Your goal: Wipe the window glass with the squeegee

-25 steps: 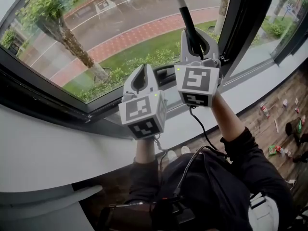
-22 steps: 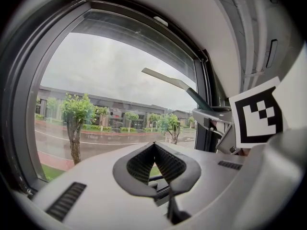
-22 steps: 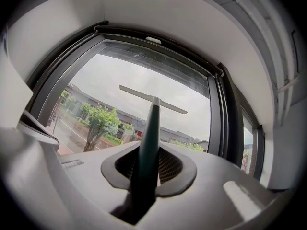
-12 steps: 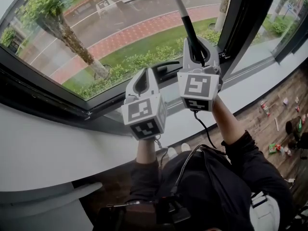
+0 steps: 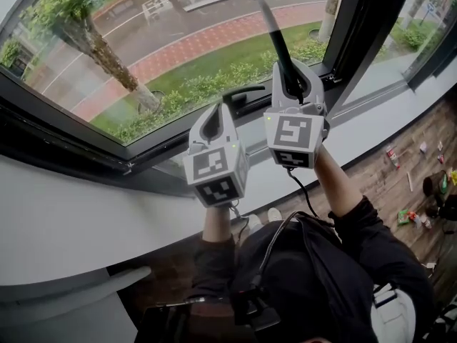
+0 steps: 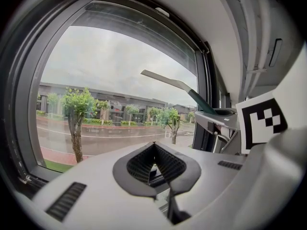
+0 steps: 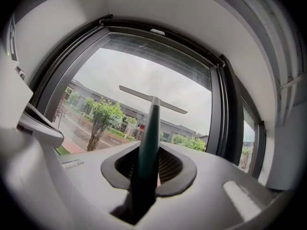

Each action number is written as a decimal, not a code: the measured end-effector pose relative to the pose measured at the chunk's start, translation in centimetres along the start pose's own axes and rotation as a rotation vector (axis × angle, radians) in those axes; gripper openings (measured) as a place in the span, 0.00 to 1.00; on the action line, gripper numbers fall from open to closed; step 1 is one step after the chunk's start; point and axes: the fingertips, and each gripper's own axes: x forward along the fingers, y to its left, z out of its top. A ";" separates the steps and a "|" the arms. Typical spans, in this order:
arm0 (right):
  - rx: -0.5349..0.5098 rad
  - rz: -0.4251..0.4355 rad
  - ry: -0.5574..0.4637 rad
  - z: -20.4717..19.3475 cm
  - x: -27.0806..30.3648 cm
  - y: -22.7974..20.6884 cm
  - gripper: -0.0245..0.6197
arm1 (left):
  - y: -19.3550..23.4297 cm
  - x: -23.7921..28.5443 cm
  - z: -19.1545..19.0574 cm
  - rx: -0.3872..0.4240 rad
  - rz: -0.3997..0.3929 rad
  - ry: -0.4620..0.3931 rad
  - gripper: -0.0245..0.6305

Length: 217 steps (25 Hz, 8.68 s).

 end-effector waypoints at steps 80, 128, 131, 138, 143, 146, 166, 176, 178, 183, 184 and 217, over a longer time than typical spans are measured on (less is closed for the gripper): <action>-0.055 0.180 0.433 -18.6 -5.0 5.5 0.13 | -0.6 -0.5 -10.5 -0.053 0.006 0.238 0.04; 0.138 0.098 -0.228 17.2 -5.3 10.0 0.13 | 12.9 -12.7 12.9 0.009 0.170 -0.177 0.04; 0.154 0.047 -0.281 22.2 -4.8 11.3 0.13 | 14.8 -14.5 15.3 0.032 0.148 -0.211 0.04; 0.082 -0.053 -0.366 29.7 -3.5 12.9 0.13 | 17.5 -16.0 19.1 0.041 0.070 -0.273 0.04; 0.056 -0.085 -0.391 32.5 -1.8 12.1 0.13 | 17.9 -15.9 19.9 0.027 0.055 -0.281 0.04; 0.058 -0.090 -0.388 33.5 -1.0 11.9 0.13 | 17.9 -15.5 19.9 0.008 0.045 -0.277 0.04; 0.047 -0.069 -0.336 33.3 1.6 12.4 0.13 | 16.0 -13.6 21.1 0.049 -0.011 -0.270 0.04; 0.027 -0.073 -0.326 32.2 1.3 12.7 0.13 | 16.8 -13.6 20.2 0.044 0.016 -0.257 0.04; 0.025 -0.074 -0.322 31.9 1.2 12.8 0.13 | 17.0 -13.7 20.0 0.041 0.018 -0.258 0.04; 0.018 -0.078 -0.308 31.0 1.0 13.0 0.13 | 17.1 -13.8 19.5 0.039 0.024 -0.253 0.04; 0.016 -0.078 -0.306 30.8 1.0 13.0 0.13 | 17.2 -13.8 19.3 0.039 0.027 -0.249 0.04; -0.040 -0.058 -0.187 22.5 -1.0 15.8 0.13 | 17.1 -13.5 12.4 -0.024 0.011 -0.142 0.04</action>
